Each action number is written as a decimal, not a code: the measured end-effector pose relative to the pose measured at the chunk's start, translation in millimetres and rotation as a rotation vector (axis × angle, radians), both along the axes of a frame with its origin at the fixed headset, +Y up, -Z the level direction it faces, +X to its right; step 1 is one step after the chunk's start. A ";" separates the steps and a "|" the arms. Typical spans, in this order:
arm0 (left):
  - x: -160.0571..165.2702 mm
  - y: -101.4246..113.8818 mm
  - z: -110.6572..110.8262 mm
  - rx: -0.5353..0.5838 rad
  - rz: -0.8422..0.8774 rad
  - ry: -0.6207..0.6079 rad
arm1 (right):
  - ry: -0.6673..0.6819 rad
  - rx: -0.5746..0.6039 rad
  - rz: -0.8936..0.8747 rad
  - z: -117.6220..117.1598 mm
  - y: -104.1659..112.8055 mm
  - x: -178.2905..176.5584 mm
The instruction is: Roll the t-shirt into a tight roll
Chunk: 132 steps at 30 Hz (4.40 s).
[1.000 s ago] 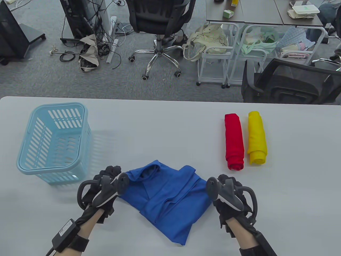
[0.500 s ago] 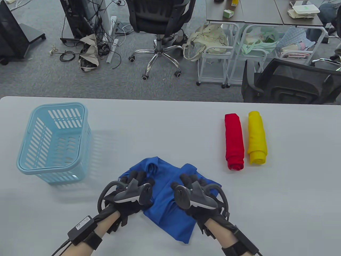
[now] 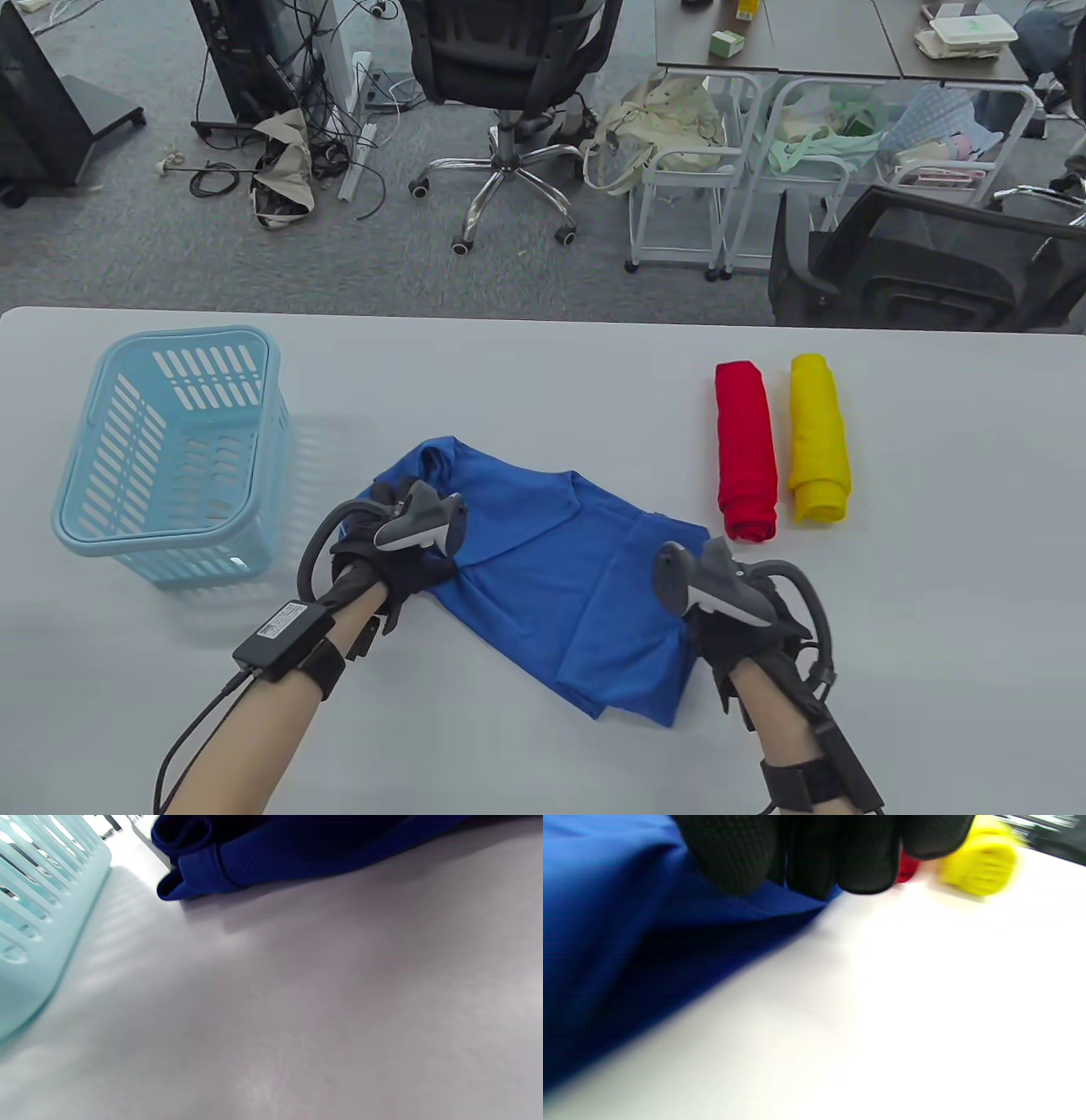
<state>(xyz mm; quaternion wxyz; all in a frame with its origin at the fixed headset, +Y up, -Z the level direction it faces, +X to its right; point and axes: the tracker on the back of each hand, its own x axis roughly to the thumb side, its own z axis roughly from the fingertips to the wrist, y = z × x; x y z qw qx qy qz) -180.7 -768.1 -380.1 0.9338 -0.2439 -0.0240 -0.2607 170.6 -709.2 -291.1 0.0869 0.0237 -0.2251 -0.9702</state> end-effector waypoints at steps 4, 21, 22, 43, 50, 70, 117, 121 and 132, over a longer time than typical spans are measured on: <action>13.6 13.8 13.8 0.228 -0.127 -0.106 | -0.012 0.094 -0.162 3.2 20.1 6.3; 5.5 6.0 -14.3 0.076 0.004 0.119 | 0.141 0.002 -0.243 -3.2 -16.7 -41.2; 7.3 0.6 -13.2 -0.006 0.115 0.147 | 0.172 -0.022 -0.235 -5.2 -21.7 -43.7; 17.6 -27.8 21.0 -0.161 0.248 -0.007 | 0.373 -0.096 -0.178 8.4 -50.2 -96.2; 34.3 -13.5 36.8 0.078 -0.038 -0.159 | 0.509 0.004 -0.005 42.3 -37.4 -129.6; 19.6 -37.9 78.9 -0.222 0.303 -0.141 | 0.321 -0.055 -0.151 -59.0 -36.7 -143.3; 16.8 -38.0 73.1 -0.246 0.362 -0.154 | -0.118 0.121 0.155 -105.1 0.0 -69.1; 16.8 -38.0 72.8 -0.246 0.362 -0.153 | 0.301 -0.069 -0.240 -97.8 -8.9 -102.5; 16.8 -38.3 73.0 -0.249 0.367 -0.152 | -0.098 -0.132 -0.075 -121.2 -55.2 -73.9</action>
